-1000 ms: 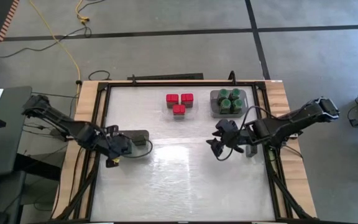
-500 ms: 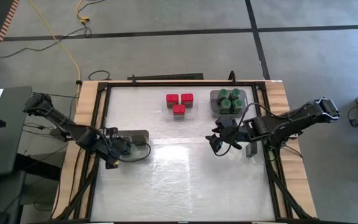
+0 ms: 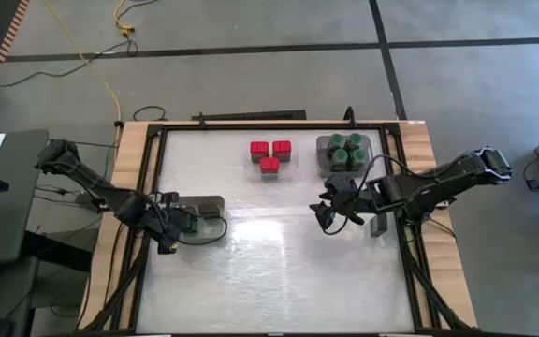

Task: Sort spices by type
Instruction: Put the black seasoning can into the gray bin

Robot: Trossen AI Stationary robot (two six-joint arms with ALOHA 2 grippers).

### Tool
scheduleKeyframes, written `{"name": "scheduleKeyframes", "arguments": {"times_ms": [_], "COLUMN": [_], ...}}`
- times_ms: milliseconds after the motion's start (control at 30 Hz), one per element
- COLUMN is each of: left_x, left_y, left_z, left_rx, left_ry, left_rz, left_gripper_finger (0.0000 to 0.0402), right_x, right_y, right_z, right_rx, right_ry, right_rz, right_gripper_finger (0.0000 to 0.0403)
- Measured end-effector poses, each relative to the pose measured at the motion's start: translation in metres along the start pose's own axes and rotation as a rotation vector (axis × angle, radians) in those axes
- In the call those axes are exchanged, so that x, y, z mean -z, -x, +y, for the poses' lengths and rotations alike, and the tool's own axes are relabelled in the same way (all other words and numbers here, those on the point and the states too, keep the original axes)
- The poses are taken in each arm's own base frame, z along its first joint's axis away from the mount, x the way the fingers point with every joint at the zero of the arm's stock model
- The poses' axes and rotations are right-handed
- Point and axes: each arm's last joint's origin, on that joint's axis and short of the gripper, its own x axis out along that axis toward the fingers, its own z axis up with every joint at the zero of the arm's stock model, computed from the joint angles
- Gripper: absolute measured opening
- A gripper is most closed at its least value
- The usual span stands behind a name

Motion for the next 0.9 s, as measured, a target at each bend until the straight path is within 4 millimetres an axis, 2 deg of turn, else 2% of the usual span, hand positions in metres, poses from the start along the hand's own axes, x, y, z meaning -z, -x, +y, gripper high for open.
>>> {"name": "scheduleKeyframes", "arguments": {"times_ms": [200, 900], "left_x": [0.009, 0.006], "left_y": [-0.011, -0.017], "left_z": [0.0, 0.006], "left_rx": [-0.003, 0.055], "left_ry": [0.011, 0.11], "left_rz": [0.031, 0.016], "left_gripper_finger": [0.0121, 0.0121], "right_x": [0.0, 0.0], "right_y": [0.0, 0.0], "right_z": [0.0, 0.0], "right_rx": [0.0, -0.002], "right_ry": [0.001, 0.002], "right_rz": [0.0, 0.0], "right_gripper_finger": [0.028, 0.028]}}
